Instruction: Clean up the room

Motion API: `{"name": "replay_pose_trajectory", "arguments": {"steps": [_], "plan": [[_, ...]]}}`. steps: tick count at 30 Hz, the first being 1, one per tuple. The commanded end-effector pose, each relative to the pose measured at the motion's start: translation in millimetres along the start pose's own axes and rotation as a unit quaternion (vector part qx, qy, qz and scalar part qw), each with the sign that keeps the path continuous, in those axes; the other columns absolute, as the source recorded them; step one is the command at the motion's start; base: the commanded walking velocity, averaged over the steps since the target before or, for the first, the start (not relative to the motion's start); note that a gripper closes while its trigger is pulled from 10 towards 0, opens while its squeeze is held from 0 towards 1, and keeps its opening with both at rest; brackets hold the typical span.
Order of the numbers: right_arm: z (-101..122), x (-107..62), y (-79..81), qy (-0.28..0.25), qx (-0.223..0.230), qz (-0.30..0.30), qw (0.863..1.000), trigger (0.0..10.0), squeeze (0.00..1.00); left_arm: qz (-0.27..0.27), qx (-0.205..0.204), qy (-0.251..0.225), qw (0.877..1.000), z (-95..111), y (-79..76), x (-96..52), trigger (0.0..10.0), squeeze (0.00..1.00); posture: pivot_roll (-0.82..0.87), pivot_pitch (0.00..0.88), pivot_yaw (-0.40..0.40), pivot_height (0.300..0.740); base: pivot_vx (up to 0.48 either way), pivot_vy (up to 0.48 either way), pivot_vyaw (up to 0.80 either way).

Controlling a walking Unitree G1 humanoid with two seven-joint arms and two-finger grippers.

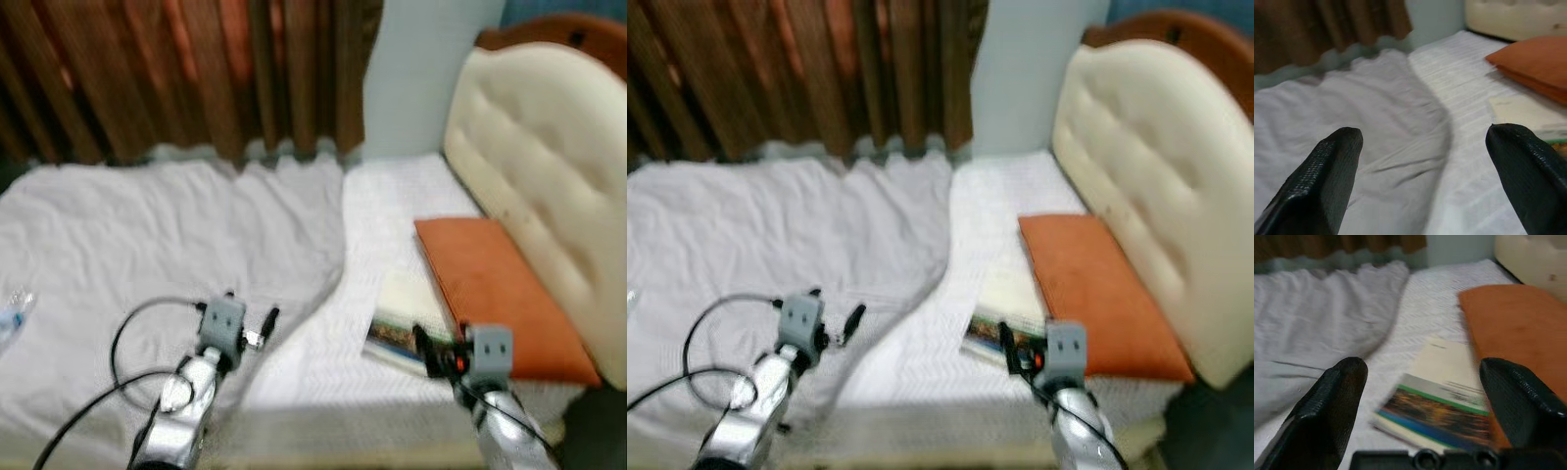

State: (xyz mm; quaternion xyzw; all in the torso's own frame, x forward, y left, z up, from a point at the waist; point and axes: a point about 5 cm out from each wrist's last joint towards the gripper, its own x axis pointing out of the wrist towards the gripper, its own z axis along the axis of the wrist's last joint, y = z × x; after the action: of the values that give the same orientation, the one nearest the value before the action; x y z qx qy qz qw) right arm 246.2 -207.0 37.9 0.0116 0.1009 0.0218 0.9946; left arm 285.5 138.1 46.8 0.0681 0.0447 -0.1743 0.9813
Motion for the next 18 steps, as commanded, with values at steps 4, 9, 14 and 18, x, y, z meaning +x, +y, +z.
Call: {"name": "replay_pose_trajectory", "arguments": {"steps": [4,9,14,18], "plan": [[4.6,0.7,1.4,-0.01,-0.005,0.001,1.0,10.0,0.0,-0.003,0.016,-0.002,1.0,1.9,3.9,1.5,10.0,0.0,-0.13,0.013,0.032,0.74,0.335,-0.34,0.0],[3.3,-2.1,0.9,-0.009,-0.005,-0.001,1.0,10.0,0.0,-0.008,0.014,0.0,1.0,0.9,1.8,1.9,10.0,0.0,-0.14,0.021,0.038,0.74,0.33,-0.345,0.0],[2.2,-4.7,0.0,-0.007,-0.007,-0.003,1.0,10.0,0.0,-0.01,0.012,0.004,1.0,-0.3,1.2,2.4,10.0,0.0,-0.15,0.026,0.041,0.74,0.332,-0.343,0.0],[1.3,-6.6,-0.8,-0.006,-0.008,-0.005,1.0,10.0,0.0,-0.002,0.003,0.009,1.0,-1.5,5.2,3.5,10.0,0.0,-0.16,0.029,0.043,0.74,0.332,-0.343,0.0]]}}
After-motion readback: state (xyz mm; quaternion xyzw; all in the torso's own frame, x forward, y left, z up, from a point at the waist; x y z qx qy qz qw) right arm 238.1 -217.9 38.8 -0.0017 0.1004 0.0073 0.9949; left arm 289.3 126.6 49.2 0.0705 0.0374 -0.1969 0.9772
